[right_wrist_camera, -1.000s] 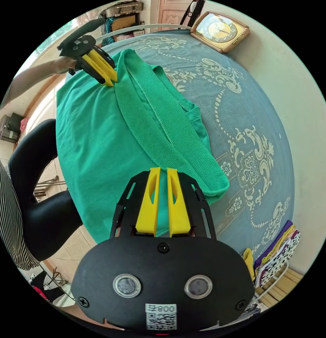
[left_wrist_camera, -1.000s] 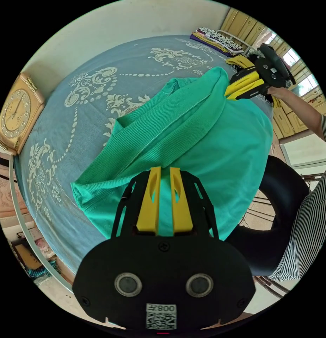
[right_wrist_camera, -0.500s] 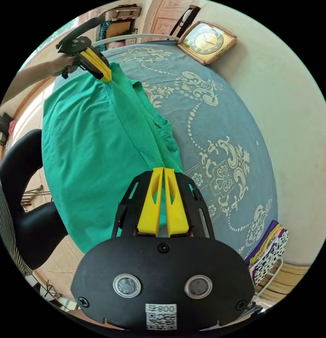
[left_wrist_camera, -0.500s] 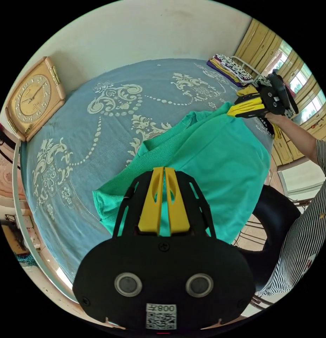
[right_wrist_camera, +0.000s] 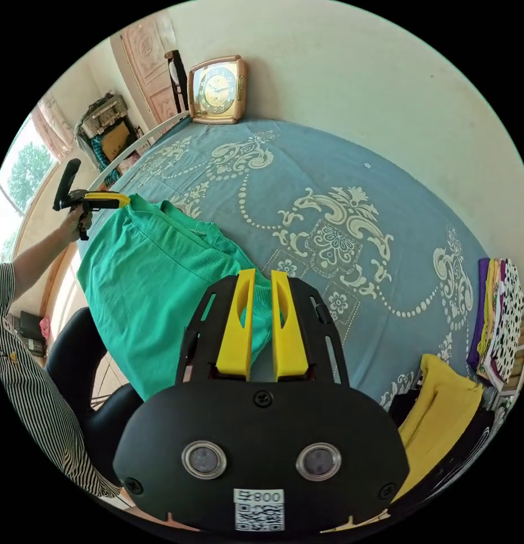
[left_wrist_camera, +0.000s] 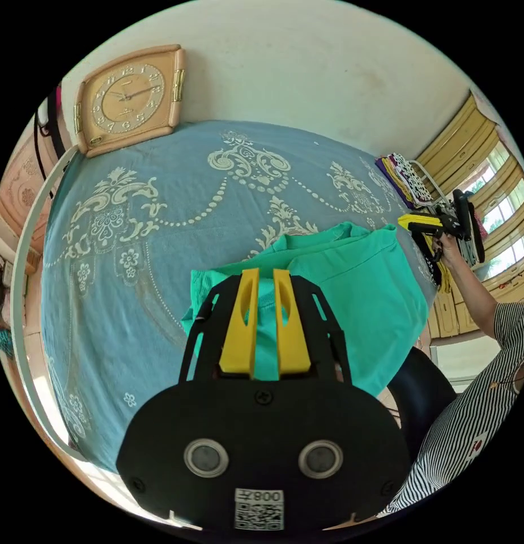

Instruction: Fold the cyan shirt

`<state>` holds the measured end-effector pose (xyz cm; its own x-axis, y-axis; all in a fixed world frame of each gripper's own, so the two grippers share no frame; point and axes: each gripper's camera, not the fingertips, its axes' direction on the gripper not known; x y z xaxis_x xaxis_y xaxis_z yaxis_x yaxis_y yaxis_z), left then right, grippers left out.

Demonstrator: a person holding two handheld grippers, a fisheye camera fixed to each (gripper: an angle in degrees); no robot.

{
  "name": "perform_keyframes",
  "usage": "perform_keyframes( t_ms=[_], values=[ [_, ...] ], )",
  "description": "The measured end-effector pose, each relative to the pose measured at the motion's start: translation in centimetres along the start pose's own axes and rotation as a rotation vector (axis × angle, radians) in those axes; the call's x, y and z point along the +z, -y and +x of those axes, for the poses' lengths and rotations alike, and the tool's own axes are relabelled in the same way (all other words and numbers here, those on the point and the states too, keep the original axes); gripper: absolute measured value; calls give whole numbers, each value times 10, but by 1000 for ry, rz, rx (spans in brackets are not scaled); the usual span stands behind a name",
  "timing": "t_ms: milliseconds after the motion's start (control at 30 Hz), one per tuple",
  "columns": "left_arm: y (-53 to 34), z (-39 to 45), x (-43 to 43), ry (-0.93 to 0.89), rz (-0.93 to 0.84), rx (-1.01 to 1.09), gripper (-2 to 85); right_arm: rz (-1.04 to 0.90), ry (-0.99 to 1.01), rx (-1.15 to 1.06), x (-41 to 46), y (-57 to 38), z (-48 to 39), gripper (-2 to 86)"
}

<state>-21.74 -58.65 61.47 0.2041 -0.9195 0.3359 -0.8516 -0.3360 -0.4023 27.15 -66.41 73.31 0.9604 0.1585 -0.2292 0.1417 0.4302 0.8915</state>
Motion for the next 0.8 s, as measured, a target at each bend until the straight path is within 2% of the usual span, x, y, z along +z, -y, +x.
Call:
perform_keyframes(
  t_ms=[100, 167, 267, 433, 533, 633, 800],
  values=[
    [-25, -26, -18, 34, 48, -123, 68, 27, 34, 105, -13, -29, 29, 69],
    [-43, -49, -27, -8, 101, -231, 81, 31, 64, 175, -15, -43, 47, 75],
    [-54, -67, -26, -28, 90, -290, 85, 42, 169, 256, -12, -54, 69, 80],
    [-46, -82, -7, -55, 4, -300, 71, 8, 170, 247, -1, -42, 78, 71],
    [-42, -87, -2, -42, -25, -318, 54, -42, 136, 245, 11, -32, 83, 29],
    [-45, -88, -11, -58, 9, -301, 43, -67, 119, 247, 10, -31, 85, 11],
    [-48, -87, -39, -75, 96, -248, 34, 51, 103, 218, -43, -44, 84, 4]
  ],
)
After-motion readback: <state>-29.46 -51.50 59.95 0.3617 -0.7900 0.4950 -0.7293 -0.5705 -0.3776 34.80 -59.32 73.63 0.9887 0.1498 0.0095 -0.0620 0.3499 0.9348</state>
